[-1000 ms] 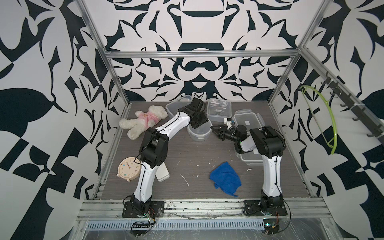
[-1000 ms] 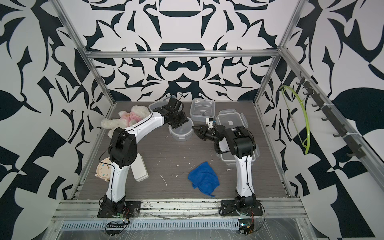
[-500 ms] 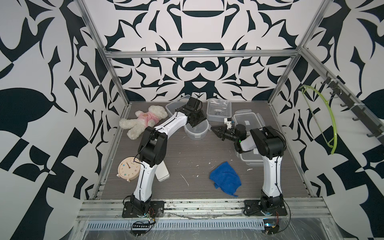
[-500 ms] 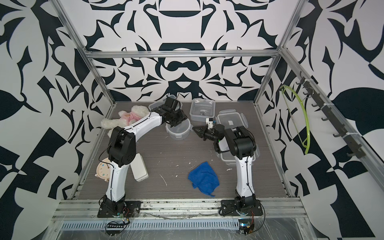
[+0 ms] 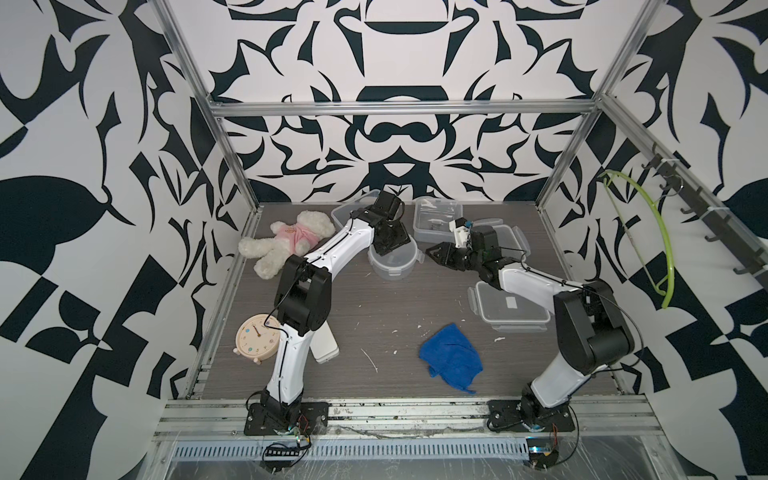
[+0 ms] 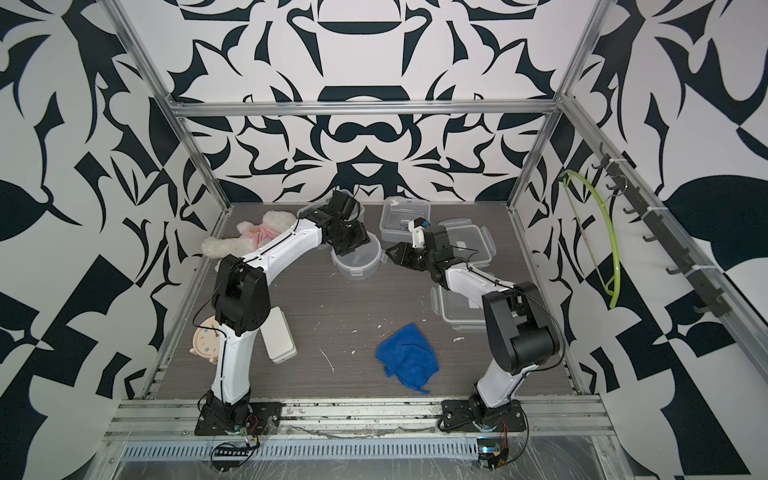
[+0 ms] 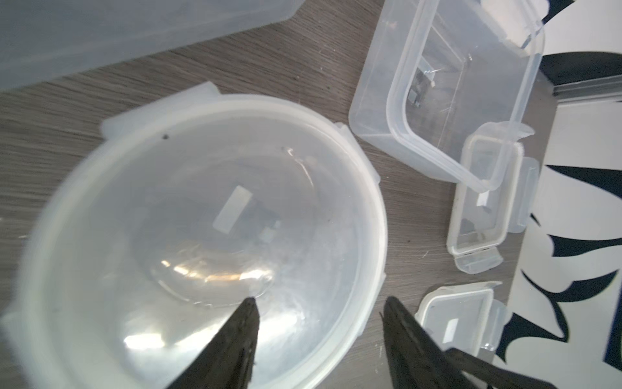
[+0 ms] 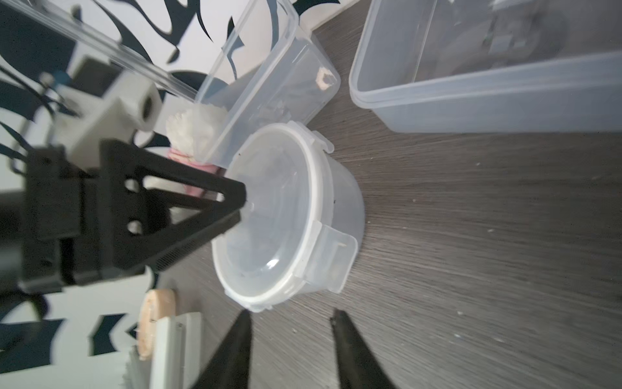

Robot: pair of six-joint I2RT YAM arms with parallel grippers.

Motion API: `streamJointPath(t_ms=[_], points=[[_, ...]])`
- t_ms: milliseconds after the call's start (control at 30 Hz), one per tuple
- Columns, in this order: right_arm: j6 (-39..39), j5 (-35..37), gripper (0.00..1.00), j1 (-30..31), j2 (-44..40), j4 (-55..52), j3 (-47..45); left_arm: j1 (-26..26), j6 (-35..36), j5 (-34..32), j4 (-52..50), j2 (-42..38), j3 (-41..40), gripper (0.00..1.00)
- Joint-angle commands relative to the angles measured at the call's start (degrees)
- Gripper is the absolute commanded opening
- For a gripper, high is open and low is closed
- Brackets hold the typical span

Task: Wipe the insides of the lunch boxes
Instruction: Adjust the lunch box at the center of the board.

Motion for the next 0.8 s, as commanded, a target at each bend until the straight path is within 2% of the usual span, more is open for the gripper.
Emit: streamJointPath(t_ms=[0, 33, 67, 267, 533, 767], points=[[-7.86, 9.05, 0.10, 1.84, 0.07, -12.11, 3.66, 2.47, 3.64, -6.41, -6.02, -4.07, 2.72, 0.63], [-8.31, 10.65, 0.03, 2.44, 0.71, -13.33, 4.87, 3.34, 3.80, -6.83, -7.57, -3.95, 2.68, 0.63], [-8.82, 12.29, 0.00, 2.88, 1.96, -14.48, 6.67, 4.17, 4.07, -7.08, -8.18, -3.86, 2.52, 0.63], [-11.94, 15.83, 0.00, 4.68, 9.56, -21.97, 18.52, 6.63, 5.45, -11.25, -8.55, -3.18, 0.40, 0.63], [-14.67, 29.51, 0.00, 8.02, 11.62, -26.18, 23.48, 6.80, 5.30, -6.89, -7.19, 1.79, 2.87, 0.63], [-16.80, 30.44, 0.00, 8.19, 19.36, -31.68, 34.16, 4.69, 4.29, -6.28, -6.51, 2.73, -0.22, 0.63]])
